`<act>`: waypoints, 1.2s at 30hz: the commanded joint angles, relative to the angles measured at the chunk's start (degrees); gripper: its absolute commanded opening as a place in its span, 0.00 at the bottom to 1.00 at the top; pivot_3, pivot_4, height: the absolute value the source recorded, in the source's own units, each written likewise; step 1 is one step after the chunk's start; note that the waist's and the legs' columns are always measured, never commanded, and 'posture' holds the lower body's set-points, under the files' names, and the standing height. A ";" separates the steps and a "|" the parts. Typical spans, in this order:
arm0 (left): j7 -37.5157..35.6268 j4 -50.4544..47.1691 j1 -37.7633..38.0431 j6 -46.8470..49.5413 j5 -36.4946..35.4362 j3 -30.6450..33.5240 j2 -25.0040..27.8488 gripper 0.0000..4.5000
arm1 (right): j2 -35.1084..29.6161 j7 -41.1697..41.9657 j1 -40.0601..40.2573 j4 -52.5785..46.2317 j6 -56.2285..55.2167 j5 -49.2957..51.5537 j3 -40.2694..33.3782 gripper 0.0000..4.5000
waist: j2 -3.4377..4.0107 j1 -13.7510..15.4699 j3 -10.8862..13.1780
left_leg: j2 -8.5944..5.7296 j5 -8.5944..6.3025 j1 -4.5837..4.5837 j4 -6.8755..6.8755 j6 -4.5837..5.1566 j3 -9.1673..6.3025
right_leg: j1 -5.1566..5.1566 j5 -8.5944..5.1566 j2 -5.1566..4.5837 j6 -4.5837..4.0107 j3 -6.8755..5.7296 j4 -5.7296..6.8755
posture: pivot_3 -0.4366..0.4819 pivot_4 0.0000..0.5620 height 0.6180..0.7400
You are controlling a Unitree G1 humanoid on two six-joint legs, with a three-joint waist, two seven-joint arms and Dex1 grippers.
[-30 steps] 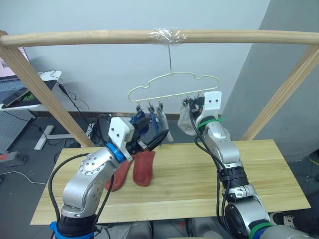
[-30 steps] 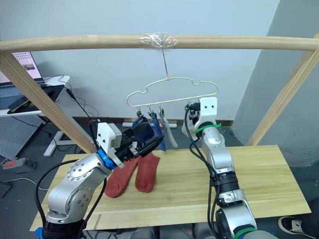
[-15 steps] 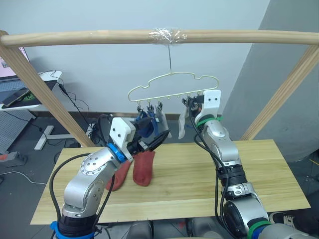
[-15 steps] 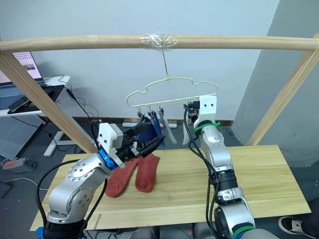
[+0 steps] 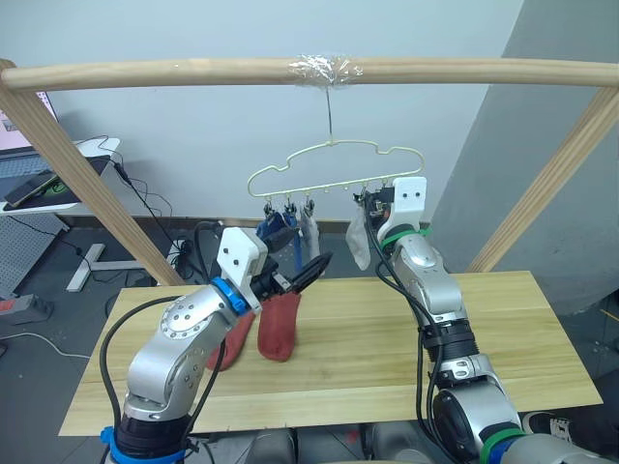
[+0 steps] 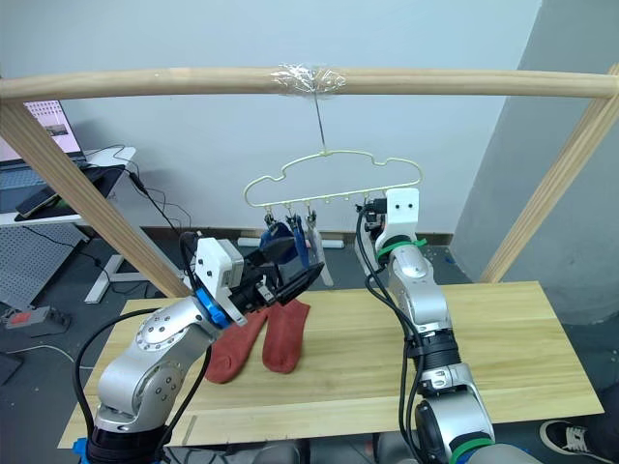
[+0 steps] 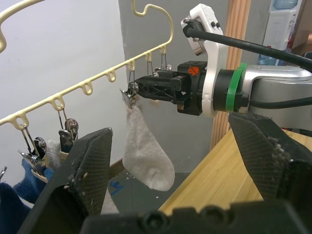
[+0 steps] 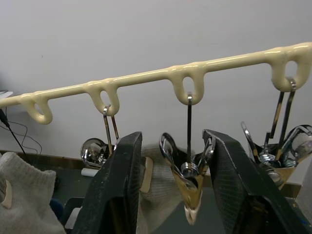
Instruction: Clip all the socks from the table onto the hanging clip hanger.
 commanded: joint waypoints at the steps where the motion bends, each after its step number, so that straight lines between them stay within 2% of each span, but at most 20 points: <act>1: 0.07 -2.39 -1.04 -0.52 -0.26 -0.55 0.15 0.94 | 0.43 0.24 -2.08 -0.36 -0.76 0.43 -0.30 0.46 | 0.00 0.00 0.00 | 0.00 0.00 0.00 0.00 0.00 0.00 | 0.00 0.00 0.00 0.00 0.00 0.00 | 0.47 0.14 1.00; 9: 0.12 -3.04 -0.79 -0.70 -1.10 -0.51 -0.04 0.94 | 0.51 0.45 -2.18 -0.25 -0.84 0.51 -0.32 0.46 | 0.00 0.00 0.00 | 0.00 0.00 0.00 0.00 0.00 0.00 | 0.00 0.00 0.00 0.00 0.00 0.00 | 0.47 0.14 1.00; 13: 0.10 -3.03 -0.72 -0.79 -1.15 -0.47 -0.01 0.94 | 0.41 0.63 -2.15 -0.11 -0.37 0.55 -0.26 0.16 | 0.00 0.00 0.00 | 0.00 0.00 0.00 0.00 0.00 0.00 | 0.00 0.00 0.00 0.00 0.00 0.00 | 0.48 0.14 1.00; 16: -0.02 -2.96 -0.57 -0.86 -1.19 -0.49 0.00 0.94 | 0.33 0.57 -2.24 0.08 -0.27 0.50 -0.32 0.02 | 0.00 0.00 0.00 | 0.00 0.00 0.00 0.00 0.00 0.00 | 0.00 0.00 0.00 0.00 0.00 0.00 | 0.48 0.14 1.00; 17: -0.02 -2.97 -0.55 -0.85 -1.20 -0.51 -0.01 0.94 | 0.28 0.57 -2.28 0.10 -0.25 0.53 -0.38 0.00 | 0.00 0.00 0.00 | 0.00 0.00 0.00 0.00 0.00 0.00 | 0.00 0.00 0.00 0.00 0.00 0.00 | 0.48 0.14 1.00; 22: 0.18 -2.41 -0.21 -0.90 -0.89 -0.57 -0.14 0.94 | -0.58 1.19 -2.05 -0.98 0.88 1.03 -0.85 0.00 | 0.00 0.00 0.00 | 0.00 0.00 0.00 0.00 0.00 0.00 | 0.00 0.00 0.00 0.00 0.00 0.00 | 0.47 0.15 1.00; 26: 3.51 2.65 2.28 2.97 0.70 0.12 0.13 0.94 | -5.85 8.27 -0.98 -6.93 11.32 3.34 0.45 0.00 | 0.00 0.00 0.00 | -0.01 0.00 0.00 0.00 0.00 0.00 | 0.01 0.00 0.00 0.00 0.01 0.00 | 0.46 0.16 1.00; 30: 5.47 12.01 6.17 0.47 6.57 -1.11 0.53 0.94 | -11.35 13.47 -0.21 -12.97 20.77 4.92 1.84 0.00 | 0.01 -0.07 0.01 | -0.01 0.00 0.02 -0.01 0.01 0.00 | 0.01 -0.03 0.00 -0.01 0.00 -0.01 | 0.43 0.19 1.00; 36: 9.05 32.77 1.26 -9.36 16.66 -3.59 -2.37 0.94 | -13.22 15.01 1.17 -19.48 28.23 6.21 2.46 0.00 | 0.01 -0.02 0.03 | -0.01 0.01 0.02 0.03 0.03 -0.05 | 0.01 -0.17 0.02 0.17 -0.05 0.01 | 0.38 0.21 1.00</act>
